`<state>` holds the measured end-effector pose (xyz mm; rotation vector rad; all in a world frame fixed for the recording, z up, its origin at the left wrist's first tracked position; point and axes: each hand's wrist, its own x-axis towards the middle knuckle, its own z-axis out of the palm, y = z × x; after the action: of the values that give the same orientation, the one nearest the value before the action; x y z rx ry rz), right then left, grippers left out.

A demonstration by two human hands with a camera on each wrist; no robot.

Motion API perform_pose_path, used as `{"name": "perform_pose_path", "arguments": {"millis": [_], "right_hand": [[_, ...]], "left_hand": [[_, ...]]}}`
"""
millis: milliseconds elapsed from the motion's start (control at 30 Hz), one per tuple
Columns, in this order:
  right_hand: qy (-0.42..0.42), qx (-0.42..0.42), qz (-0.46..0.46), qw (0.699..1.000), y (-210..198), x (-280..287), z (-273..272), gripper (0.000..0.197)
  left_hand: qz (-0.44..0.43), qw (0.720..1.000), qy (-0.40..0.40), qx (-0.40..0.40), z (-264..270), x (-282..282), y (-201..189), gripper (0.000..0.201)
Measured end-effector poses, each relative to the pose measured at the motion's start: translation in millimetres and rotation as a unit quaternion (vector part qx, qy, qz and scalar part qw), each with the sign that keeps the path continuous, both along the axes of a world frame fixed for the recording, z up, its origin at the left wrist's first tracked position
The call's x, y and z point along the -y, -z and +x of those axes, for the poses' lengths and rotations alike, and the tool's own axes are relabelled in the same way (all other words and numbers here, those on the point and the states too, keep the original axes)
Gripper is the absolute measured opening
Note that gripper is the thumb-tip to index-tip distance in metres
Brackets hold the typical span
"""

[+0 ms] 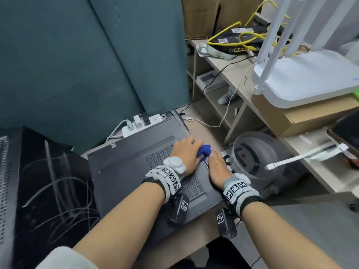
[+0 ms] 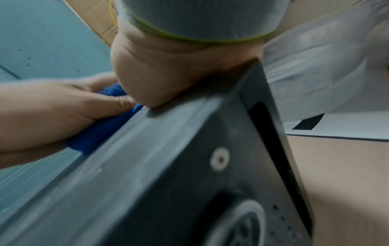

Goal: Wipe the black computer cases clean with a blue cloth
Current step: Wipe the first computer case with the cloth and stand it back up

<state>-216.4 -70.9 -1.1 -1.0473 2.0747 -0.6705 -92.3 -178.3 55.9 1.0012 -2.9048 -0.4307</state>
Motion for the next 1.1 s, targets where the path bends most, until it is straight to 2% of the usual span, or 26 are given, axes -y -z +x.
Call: {"name": "perform_pose_path", "arguments": {"millis": [67, 133, 200, 300, 400, 467, 600, 667, 733, 833, 900, 1000, 1100], "right_hand": [[0.026, -0.013, 0.004, 1.000, 9.0, 2.1, -1.5, 0.034], [0.051, -0.040, -0.013, 0.998, 1.5, -3.4, 0.7, 0.034], [0.065, -0.048, -0.008, 0.997, -11.0, -14.6, 4.9, 0.036], [0.081, -0.037, 0.009, 0.996, -17.1, -32.5, 8.1, 0.036], [0.117, -0.026, 0.011, 0.993, -6.8, -42.4, 5.4, 0.036], [0.170, 0.005, -0.001, 0.985, -4.2, -45.1, 3.8, 0.037], [0.221, 0.017, 0.002, 0.975, -0.8, -45.7, 2.5, 0.020], [0.225, 0.000, 0.003, 0.974, -1.1, -47.5, 3.6, 0.021], [0.226, -0.015, 0.017, 0.974, -2.8, -47.2, 5.5, 0.029], [0.237, -0.023, 0.035, 0.971, -4.6, -48.3, 5.8, 0.027], [0.241, -0.029, 0.034, 0.969, -6.9, -49.9, 6.7, 0.027], [0.234, -0.036, 0.032, 0.971, -6.6, -50.0, 8.5, 0.028], [0.218, -0.035, 0.025, 0.975, -7.6, -48.7, 5.8, 0.028]], "left_hand": [[0.006, 0.998, 0.064, 0.005, 8.9, -18.9, 0.4, 0.031], [-0.003, 0.996, 0.090, 0.009, 17.3, -10.9, -1.6, 0.034], [-0.027, 0.999, 0.040, 0.014, 20.5, 16.4, -1.8, 0.034], [-0.067, 0.994, -0.081, 0.028, 21.0, 52.4, -3.2, 0.032], [-0.072, 0.991, -0.108, 0.026, 13.6, 41.6, -0.8, 0.031], [-0.063, 0.995, -0.075, 0.016, 7.5, 8.1, 1.2, 0.032], [-0.031, 0.997, 0.072, 0.003, 9.9, -71.6, 2.9, 0.034], [-0.025, 0.994, 0.106, -0.013, 16.7, -77.3, 2.6, 0.035], [-0.039, 0.996, 0.084, -0.007, 20.2, -55.3, -0.4, 0.036], [-0.065, 0.997, -0.030, 0.017, 22.8, -12.3, -5.0, 0.035], [-0.082, 0.994, -0.070, 0.025, 23.2, 0.5, -4.9, 0.033], [-0.083, 0.992, -0.092, 0.031, 21.5, -17.4, -5.9, 0.033], [-0.055, 0.998, -0.035, 0.003, 16.9, -69.1, -2.3, 0.037]]}}
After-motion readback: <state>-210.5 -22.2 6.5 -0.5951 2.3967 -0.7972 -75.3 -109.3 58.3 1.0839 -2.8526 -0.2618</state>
